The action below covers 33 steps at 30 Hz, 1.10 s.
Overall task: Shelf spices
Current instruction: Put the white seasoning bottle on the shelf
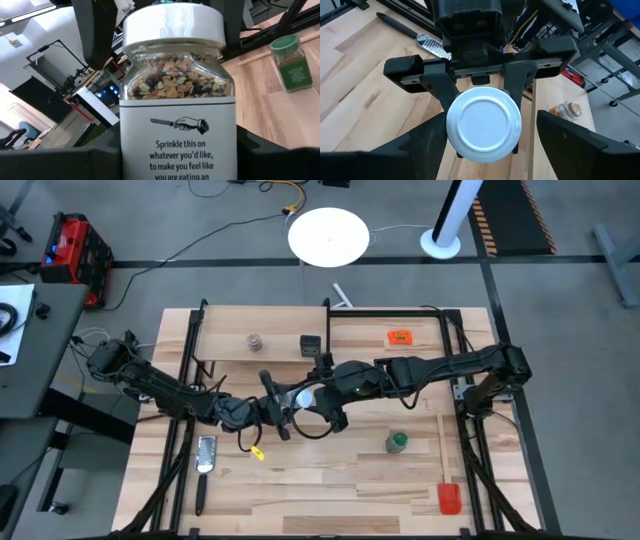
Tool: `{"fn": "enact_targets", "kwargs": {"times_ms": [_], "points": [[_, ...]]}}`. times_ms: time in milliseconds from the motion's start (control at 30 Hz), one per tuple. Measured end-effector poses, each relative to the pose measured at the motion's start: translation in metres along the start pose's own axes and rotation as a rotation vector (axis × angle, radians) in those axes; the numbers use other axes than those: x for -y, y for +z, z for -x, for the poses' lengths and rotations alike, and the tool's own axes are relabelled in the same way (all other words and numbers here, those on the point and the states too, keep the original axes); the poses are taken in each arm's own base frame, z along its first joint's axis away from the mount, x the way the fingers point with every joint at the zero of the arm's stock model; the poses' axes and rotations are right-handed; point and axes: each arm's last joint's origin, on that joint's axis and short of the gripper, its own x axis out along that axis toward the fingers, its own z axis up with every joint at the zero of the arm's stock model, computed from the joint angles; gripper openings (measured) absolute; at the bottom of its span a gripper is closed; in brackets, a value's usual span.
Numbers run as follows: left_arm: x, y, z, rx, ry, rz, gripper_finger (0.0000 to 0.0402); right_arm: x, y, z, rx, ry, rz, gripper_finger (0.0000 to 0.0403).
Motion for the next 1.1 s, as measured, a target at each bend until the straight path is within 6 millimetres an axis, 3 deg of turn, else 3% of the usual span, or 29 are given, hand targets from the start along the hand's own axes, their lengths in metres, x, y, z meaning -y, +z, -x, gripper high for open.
{"fn": "enact_targets", "kwargs": {"times_ms": [467,733,1100], "points": [[-0.002,0.006,-0.001,0.016,0.01,0.021,0.0172,0.001,0.001,0.0,0.01,-0.008,0.029,0.0277],[-0.006,0.015,-0.003,0.027,0.017,0.035,0.0172,0.002,0.001,0.0,0.017,-0.013,0.043,0.0207],[-0.007,0.015,-0.003,0.001,0.04,0.056,0.02,0.009,0.009,0.005,0.018,-0.022,0.056,0.0207]]}}
